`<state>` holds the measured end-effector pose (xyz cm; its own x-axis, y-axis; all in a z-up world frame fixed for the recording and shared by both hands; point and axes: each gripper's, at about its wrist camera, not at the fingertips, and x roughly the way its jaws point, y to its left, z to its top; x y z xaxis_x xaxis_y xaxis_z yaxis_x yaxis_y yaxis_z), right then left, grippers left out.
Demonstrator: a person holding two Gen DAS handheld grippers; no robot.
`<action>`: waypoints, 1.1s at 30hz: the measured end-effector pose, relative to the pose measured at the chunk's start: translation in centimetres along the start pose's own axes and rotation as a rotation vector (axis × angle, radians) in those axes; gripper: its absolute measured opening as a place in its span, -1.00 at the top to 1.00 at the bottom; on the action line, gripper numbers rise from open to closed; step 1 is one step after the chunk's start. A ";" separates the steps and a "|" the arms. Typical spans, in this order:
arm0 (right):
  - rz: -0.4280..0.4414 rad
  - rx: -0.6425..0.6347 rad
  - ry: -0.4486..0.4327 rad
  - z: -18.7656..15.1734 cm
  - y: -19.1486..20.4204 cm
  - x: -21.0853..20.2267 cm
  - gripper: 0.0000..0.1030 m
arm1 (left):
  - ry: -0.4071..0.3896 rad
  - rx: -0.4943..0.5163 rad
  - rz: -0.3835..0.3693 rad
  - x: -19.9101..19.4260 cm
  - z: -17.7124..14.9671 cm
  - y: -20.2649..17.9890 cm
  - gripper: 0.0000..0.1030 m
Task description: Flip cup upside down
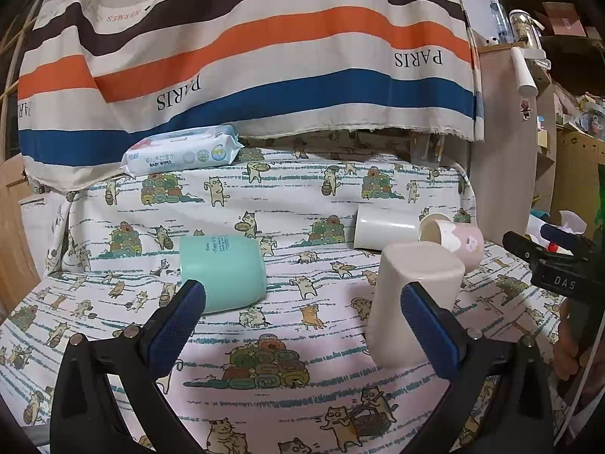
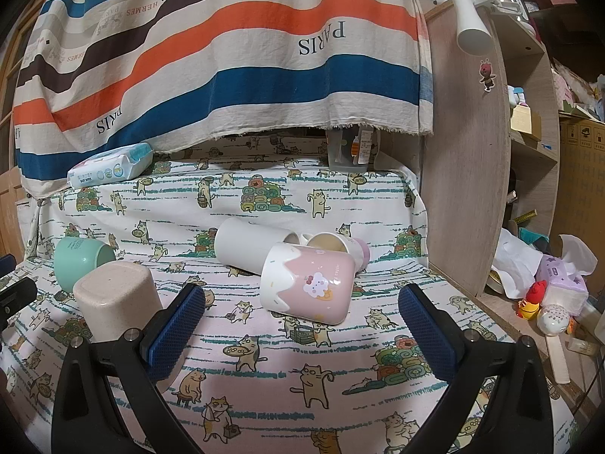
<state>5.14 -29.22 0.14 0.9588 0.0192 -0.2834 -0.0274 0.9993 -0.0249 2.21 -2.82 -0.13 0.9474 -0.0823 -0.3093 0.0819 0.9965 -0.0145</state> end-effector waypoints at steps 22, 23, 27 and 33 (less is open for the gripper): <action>0.000 0.000 0.000 0.0 0.0 0.0 -0.99 | -0.004 -0.009 0.034 -0.3 -0.1 0.1 -0.99; 0.000 0.000 0.000 0.0 0.0 0.0 -0.99 | -0.004 -0.008 0.034 -0.3 -0.1 0.1 -0.99; 0.000 0.000 0.000 0.0 0.1 0.0 -0.99 | -0.005 -0.004 0.031 -0.4 -0.1 0.0 -0.99; 0.000 0.000 0.000 0.0 0.1 0.0 -0.99 | -0.002 -0.003 0.026 -0.4 0.0 -0.1 -0.99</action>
<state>5.11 -29.14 0.15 0.9589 0.0190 -0.2831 -0.0273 0.9993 -0.0254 1.86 -2.92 -0.05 0.9497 -0.0562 -0.3080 0.0562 0.9984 -0.0091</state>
